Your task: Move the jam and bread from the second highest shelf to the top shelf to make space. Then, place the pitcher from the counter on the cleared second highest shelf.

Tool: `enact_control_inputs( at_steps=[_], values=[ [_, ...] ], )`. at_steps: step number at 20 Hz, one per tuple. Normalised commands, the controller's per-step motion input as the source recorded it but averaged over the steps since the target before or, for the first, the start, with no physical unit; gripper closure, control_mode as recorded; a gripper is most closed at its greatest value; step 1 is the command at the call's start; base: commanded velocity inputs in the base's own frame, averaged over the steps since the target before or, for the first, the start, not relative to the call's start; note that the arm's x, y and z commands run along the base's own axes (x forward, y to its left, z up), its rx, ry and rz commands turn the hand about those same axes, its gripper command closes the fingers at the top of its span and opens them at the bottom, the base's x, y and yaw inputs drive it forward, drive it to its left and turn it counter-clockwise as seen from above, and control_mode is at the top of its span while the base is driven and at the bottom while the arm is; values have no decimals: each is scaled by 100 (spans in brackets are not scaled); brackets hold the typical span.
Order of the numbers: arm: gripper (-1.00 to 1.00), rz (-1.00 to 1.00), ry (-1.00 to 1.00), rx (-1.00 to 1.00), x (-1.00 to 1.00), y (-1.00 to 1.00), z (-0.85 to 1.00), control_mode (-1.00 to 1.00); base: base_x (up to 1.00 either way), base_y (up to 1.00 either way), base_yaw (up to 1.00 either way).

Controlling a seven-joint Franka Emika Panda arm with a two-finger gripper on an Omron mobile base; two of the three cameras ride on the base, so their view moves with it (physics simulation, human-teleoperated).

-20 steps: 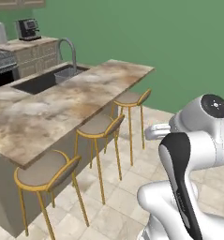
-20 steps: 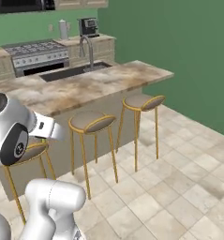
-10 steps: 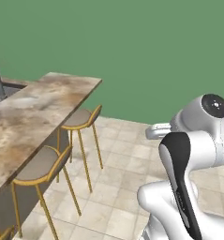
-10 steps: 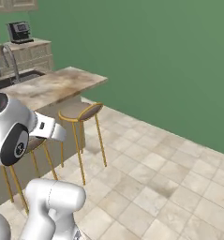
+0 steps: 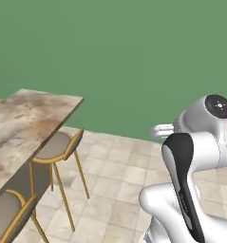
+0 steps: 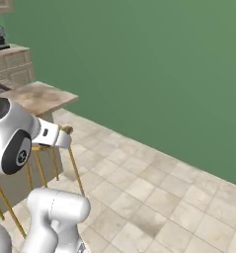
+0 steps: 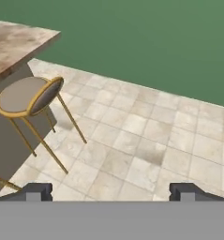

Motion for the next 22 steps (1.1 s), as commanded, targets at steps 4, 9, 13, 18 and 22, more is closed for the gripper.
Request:
enact_control_inputs(
  at_steps=[4,9,13,18,22],
  values=[
    [-100,0,0,0,0,0,0,100,100,-83,17],
    [-100,0,0,0,0,0,0,100,100,-71,36],
    [-100,0,0,0,0,0,0,100,100,-49,48],
    [-100,0,0,0,0,0,0,100,100,-47,53],
    [-100,0,0,0,0,0,0,100,100,-55,53]
  ],
)
